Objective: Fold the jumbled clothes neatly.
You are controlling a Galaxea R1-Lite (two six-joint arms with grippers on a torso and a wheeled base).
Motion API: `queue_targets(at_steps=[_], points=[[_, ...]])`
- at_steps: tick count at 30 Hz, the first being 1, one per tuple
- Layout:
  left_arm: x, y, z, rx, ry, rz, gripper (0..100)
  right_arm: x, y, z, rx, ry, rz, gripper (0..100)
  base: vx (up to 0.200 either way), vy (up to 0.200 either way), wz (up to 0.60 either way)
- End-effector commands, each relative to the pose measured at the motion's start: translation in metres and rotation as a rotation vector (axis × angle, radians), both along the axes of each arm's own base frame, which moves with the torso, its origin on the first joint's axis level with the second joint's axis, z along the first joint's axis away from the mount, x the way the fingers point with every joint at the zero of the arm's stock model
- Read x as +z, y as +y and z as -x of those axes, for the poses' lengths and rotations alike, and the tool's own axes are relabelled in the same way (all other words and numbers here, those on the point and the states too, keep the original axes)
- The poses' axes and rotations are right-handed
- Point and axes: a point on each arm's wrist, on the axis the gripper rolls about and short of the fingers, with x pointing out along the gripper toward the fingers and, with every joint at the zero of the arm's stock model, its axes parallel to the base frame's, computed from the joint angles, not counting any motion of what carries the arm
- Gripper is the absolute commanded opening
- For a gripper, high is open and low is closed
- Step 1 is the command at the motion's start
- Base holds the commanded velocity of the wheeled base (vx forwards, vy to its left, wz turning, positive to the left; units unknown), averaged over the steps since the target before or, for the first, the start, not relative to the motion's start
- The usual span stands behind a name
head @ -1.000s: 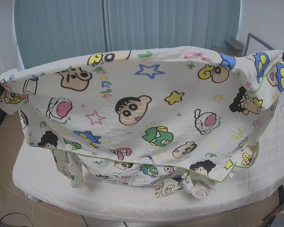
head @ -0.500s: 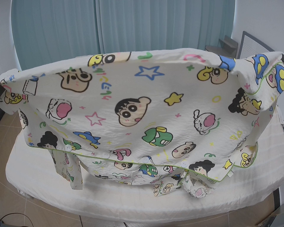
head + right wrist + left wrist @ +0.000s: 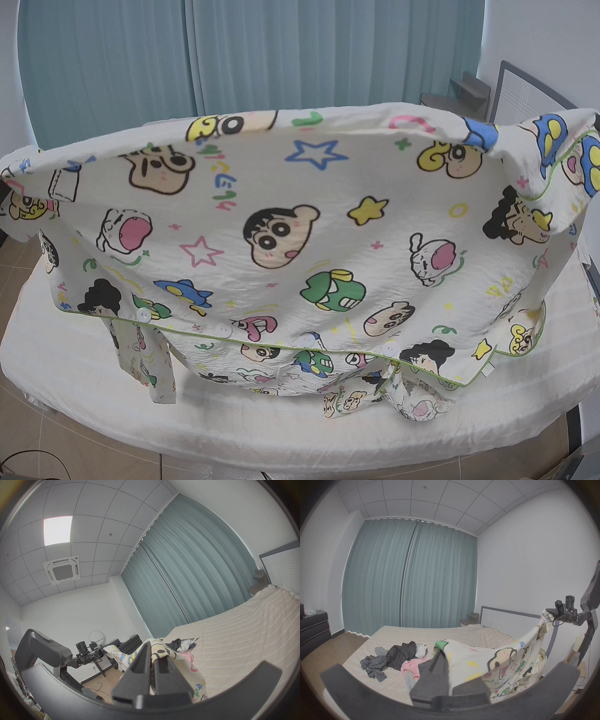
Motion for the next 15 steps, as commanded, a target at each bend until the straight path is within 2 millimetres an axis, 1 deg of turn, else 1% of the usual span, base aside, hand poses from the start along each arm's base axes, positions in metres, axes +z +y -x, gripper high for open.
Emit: queue_targets(at_steps=[1, 8, 15], points=[[0.0, 0.0, -0.0001, 0.0, 0.0, 0.0, 0, -0.0003, 0.0005, -0.0009, 0.001, 0.003, 0.001, 0, 0.0, -0.2, 0.0], [0.0, 0.0, -0.0001, 0.002, 0.0, 0.0, 0, -0.0003, 0.0005, -0.0009, 0.001, 0.003, 0.001, 0, 0.0, -0.2, 0.0], [-0.0006, 0.0, -0.0002, 0.003, 0.003, -0.001, 0, -0.0007, 0.0006, -0.001, 0.001, 0.004, 0.002, 0, 0.0, 0.0, 0.0]])
